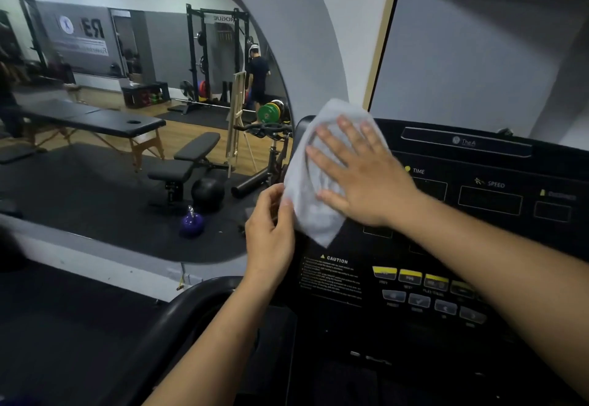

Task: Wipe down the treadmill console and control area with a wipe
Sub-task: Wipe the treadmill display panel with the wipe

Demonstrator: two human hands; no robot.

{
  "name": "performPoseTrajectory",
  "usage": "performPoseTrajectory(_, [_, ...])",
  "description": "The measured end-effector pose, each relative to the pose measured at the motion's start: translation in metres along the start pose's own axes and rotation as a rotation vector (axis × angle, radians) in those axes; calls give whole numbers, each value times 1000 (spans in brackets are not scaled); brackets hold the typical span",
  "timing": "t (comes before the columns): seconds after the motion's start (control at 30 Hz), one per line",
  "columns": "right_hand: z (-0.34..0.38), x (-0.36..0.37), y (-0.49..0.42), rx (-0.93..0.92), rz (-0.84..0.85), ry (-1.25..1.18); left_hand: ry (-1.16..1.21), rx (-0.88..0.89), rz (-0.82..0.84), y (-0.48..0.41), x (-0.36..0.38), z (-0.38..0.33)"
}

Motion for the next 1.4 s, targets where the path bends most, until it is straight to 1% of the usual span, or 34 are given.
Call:
performPoseTrajectory(0.07, [-4, -5, -13, 61, 2, 18, 53, -37, 0, -1, -2, 5])
performPoseTrajectory(0.13, [10, -3, -11, 64, 6, -9, 96, -70, 0, -2, -6, 11])
performPoseTrajectory(0.2, [38, 11, 5, -21, 31, -35, 158, -106, -39, -2, -13, 15])
performPoseTrajectory(0.3, [87, 32, 44, -176, 9, -139, 227, -133, -80, -3, -23, 16])
performPoseTrajectory(0.37, [117, 44, 71, -293, 2, -209, 242, -135, -51, -2, -25, 16])
performPoseTrajectory(0.4, [126, 49, 80, -340, 27, -210, 232, -127, -27, -1, -25, 16])
performPoseTrajectory(0.47, [125, 54, 81, -403, 64, -179, 175, -99, 24, -1, -19, 16])
performPoseTrajectory(0.53, [103, 49, 64, -363, 37, -159, 115, -94, 71, -1, -11, 14])
performPoseTrajectory(0.63, [48, 20, 20, -171, -47, -85, 122, -100, 90, -2, -4, 12])
performPoseTrajectory(0.73, [1, -5, -11, 15, -4, 6, 114, -128, 93, -1, -3, 16])
performPoseTrajectory(0.83, [3, -10, -13, 81, -4, 31, 108, -135, 89, 2, -4, 18])
performPoseTrajectory(0.87, [15, -3, -8, 67, 2, 17, 114, -147, 86, 2, -5, 19])
performPoseTrajectory(0.93, [45, 11, 12, -25, -4, -25, 129, -152, 78, 2, -6, 20])
performPoseTrajectory(1.07, [99, 40, 63, -308, 45, -161, 125, -142, 68, 0, -9, 16])
performPoseTrajectory(1.13, [107, 49, 77, -428, 107, -136, 97, -139, 83, -2, -8, 15])
performPoseTrajectory(1.17, [102, 48, 77, -461, 107, -119, 90, -138, 94, -4, -6, 16])
performPoseTrajectory(1.23, [81, 40, 62, -414, 80, -98, 93, -136, 118, -6, -2, 16])
performPoseTrajectory(1.4, [6, 3, 0, -81, 13, 1, 149, -125, 169, -3, -1, 11])
Point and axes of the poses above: each hand's wrist, its own y-axis away from the middle knuckle, its own x-axis out of the palm, z = x × y, the point moved 6 cm from there along -y, towards the middle knuckle, and after that the axes turned 8 degrees about -y, right-handed, at the moved point
